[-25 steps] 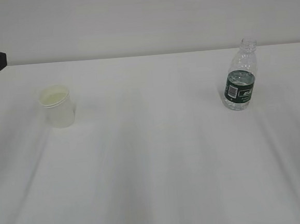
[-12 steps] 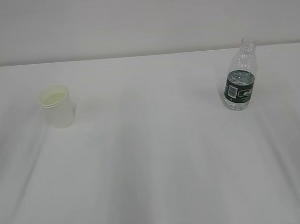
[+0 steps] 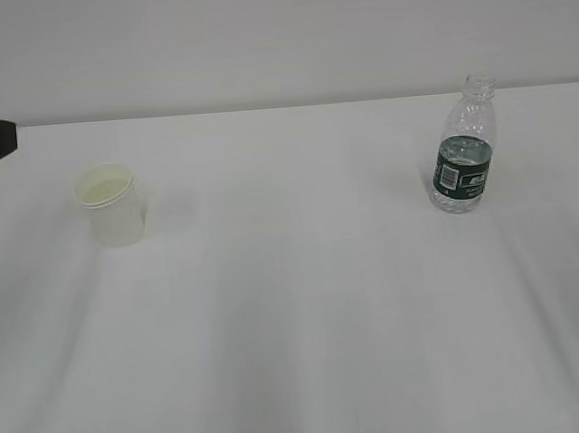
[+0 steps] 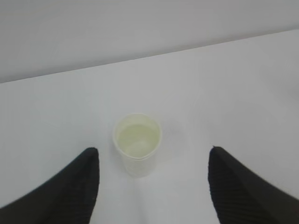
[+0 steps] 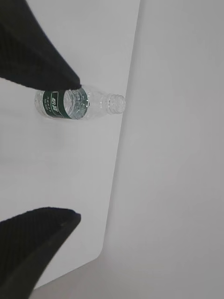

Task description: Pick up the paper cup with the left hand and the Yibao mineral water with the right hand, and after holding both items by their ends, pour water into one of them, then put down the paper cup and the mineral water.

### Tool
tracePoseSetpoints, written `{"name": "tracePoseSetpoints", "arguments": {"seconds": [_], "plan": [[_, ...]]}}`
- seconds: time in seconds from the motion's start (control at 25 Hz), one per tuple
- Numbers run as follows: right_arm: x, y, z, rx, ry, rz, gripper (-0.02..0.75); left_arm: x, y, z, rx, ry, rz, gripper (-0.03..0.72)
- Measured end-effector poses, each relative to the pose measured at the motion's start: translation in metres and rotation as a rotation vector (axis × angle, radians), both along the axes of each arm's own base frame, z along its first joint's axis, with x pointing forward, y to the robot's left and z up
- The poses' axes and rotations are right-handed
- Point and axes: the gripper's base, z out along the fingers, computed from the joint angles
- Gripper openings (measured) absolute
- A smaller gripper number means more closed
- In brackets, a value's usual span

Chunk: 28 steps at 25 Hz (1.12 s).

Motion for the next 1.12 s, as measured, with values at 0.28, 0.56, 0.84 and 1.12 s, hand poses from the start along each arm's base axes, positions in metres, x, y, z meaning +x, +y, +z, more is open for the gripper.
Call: {"name": "tracePoseSetpoints", "arguments": {"seconds": [0.28, 0.56, 0.84, 1.12], "plan": [[-0.015, -0.001, 0.004, -0.002, 0.0, -0.012, 0.59, -0.006, -0.016, -0.003, 0.007, 0.033, -0.063, 0.51], [-0.022, -0.002, 0.004, 0.008, 0.016, -0.022, 0.589, -0.016, -0.013, 0.004, 0.004, 0.041, -0.058, 0.493], [-0.032, -0.003, 0.002, 0.023, 0.06, -0.035, 0.589, -0.031, -0.007, 0.019, -0.004, 0.01, -0.052, 0.491], [-0.038, -0.003, 0.001, 0.031, 0.081, -0.042, 0.589, -0.044, -0.002, 0.021, 0.012, 0.057, -0.042, 0.49]]}}
